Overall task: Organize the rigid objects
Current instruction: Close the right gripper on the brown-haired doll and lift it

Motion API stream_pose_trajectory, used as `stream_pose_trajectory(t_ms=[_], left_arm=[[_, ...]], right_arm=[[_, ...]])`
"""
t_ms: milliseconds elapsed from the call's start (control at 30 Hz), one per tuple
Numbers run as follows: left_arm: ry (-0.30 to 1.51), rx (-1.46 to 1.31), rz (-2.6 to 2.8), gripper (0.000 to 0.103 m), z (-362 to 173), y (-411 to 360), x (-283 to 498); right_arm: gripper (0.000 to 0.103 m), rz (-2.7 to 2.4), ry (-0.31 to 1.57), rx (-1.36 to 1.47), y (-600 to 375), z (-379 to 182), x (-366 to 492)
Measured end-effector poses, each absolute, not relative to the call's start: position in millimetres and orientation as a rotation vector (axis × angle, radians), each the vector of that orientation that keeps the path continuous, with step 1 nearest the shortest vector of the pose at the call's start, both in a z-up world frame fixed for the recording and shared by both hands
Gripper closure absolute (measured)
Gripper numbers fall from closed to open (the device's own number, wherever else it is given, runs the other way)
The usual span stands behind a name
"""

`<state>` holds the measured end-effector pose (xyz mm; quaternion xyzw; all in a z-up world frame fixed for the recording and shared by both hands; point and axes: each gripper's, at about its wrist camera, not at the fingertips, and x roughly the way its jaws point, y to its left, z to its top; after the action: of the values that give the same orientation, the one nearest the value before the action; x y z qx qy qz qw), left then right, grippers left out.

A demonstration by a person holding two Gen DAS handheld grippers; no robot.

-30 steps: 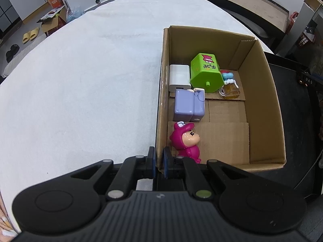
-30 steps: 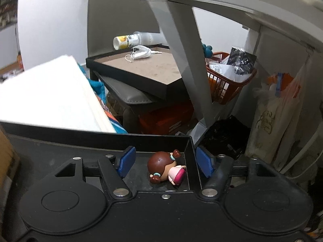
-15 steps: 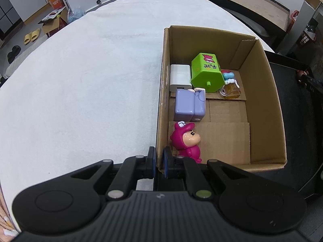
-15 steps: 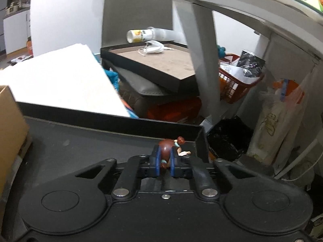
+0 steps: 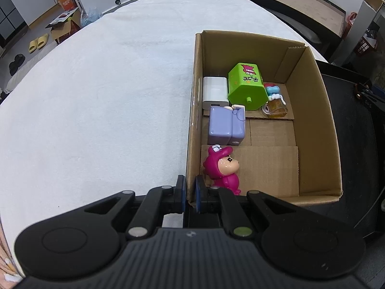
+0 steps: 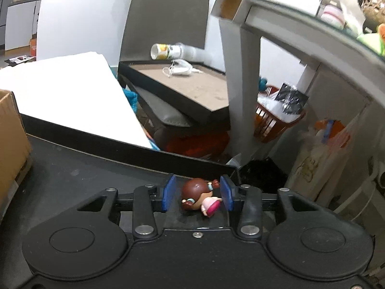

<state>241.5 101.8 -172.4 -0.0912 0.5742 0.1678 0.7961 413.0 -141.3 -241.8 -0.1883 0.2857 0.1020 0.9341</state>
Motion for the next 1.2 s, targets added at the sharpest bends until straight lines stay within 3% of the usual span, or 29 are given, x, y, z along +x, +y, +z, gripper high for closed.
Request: stream_pose_trajectory(t_ms=[1200], left_arm=[[1.255, -0.175, 0.376, 0.095, -174.7, 98.2, 246.3]], right_arm=[[0.060, 0.283, 0.780, -0.281, -152.1, -251.6, 405.1]])
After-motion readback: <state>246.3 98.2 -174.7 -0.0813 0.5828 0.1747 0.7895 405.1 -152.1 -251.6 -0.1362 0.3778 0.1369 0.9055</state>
